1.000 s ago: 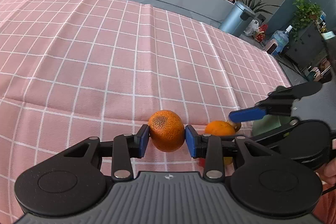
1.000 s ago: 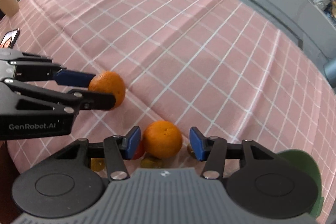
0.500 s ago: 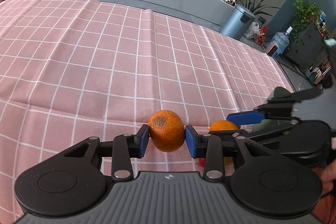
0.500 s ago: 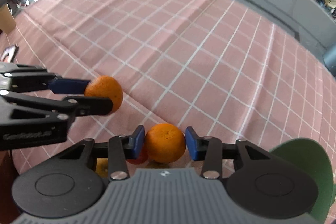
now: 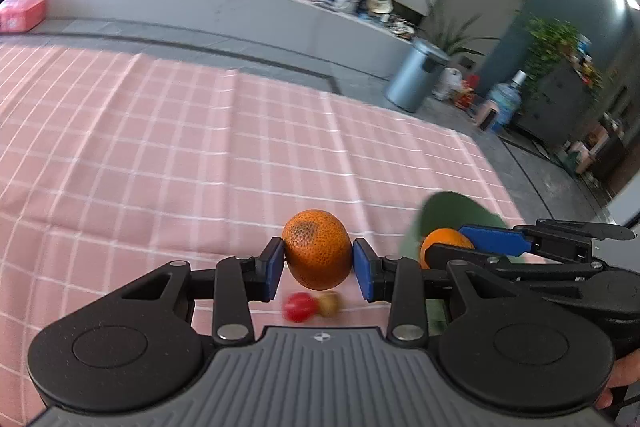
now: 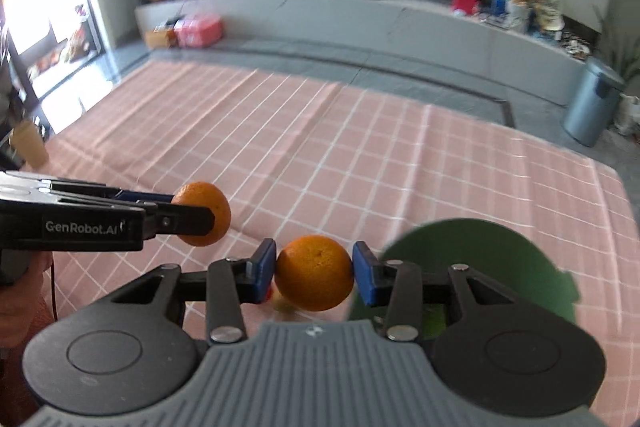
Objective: Organize fruits
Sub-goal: 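Grasp an orange with the left tool while the right tool grasps another orange, then carry both oranges into the green colander and open both tools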
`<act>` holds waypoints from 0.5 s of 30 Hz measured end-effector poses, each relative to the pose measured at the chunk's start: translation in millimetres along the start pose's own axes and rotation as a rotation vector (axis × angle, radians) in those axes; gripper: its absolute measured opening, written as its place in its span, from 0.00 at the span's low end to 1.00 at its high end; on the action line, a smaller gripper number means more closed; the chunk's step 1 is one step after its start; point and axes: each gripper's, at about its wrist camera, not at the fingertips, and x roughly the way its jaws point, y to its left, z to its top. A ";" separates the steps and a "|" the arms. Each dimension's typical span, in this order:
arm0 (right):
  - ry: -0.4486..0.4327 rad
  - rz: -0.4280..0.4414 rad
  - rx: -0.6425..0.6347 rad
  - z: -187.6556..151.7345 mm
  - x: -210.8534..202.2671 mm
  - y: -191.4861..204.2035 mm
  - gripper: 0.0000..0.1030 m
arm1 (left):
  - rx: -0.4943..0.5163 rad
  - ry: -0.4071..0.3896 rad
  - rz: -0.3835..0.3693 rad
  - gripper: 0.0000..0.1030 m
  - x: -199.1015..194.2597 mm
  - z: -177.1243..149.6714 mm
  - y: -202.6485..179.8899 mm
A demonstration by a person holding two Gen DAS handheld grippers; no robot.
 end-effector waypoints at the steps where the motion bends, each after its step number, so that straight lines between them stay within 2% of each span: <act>1: -0.014 -0.008 0.011 -2.0 -8.3 -5.2 0.37 | 0.018 0.000 -0.012 0.41 -0.4 0.9 -9.7; 7: -0.067 -0.076 0.075 -19.4 -46.5 -41.6 0.37 | 0.099 0.020 -0.077 0.41 5.9 2.9 -54.8; 15: -0.078 -0.153 0.183 -47.4 -63.4 -91.0 0.37 | 0.161 0.080 -0.159 0.40 39.1 10.5 -95.2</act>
